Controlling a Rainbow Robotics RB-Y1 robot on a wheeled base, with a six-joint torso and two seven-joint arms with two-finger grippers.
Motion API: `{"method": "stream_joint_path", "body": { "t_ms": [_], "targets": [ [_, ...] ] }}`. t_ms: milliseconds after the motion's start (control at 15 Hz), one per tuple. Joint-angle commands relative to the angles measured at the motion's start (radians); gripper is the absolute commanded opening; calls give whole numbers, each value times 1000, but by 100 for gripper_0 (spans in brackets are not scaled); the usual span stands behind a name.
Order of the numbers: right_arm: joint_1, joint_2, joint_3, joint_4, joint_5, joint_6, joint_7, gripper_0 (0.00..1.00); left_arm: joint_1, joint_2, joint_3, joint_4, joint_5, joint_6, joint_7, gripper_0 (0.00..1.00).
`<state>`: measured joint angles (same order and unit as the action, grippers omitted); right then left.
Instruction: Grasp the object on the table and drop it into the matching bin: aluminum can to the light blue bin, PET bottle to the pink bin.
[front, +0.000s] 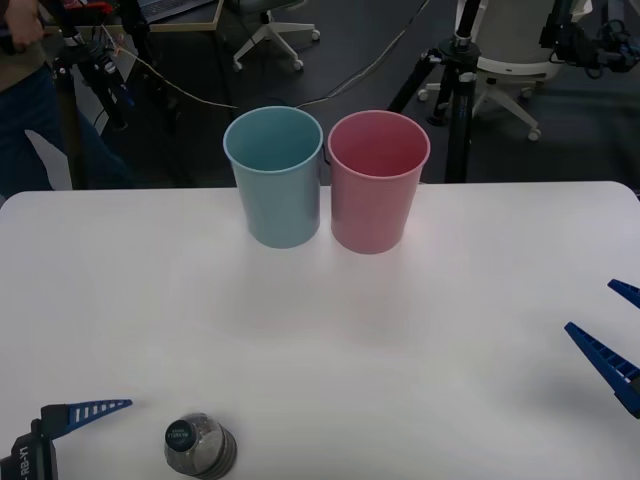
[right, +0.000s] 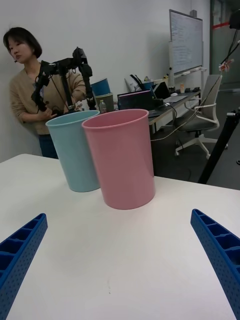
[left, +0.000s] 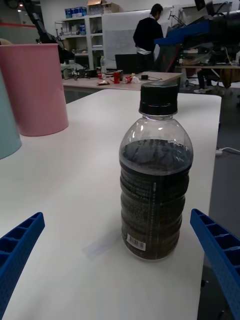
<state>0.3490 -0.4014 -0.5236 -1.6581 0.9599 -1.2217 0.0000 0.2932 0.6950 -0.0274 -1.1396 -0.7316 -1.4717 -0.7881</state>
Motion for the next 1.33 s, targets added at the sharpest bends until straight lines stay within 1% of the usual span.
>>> {"method": "stream_joint_path", "body": {
  "t_ms": [67, 533, 1067, 1333],
  "targets": [
    [0, 0, 0, 0, 0, 0, 0, 100, -17, -3, -34, 0, 3, 4, -20, 100],
    [0, 0, 0, 0, 0, 0, 0, 100, -65, -26, -97, 0, 1, 50, -39, 100],
    [0, 0, 0, 0, 0, 0, 0, 100, -117, -118, -100, 0, -114, 68, -26, 100],
    [0, 0, 0, 0, 0, 0, 0, 100, -137, -152, -100, 0, -150, 70, -5, 100]
  ]
}}
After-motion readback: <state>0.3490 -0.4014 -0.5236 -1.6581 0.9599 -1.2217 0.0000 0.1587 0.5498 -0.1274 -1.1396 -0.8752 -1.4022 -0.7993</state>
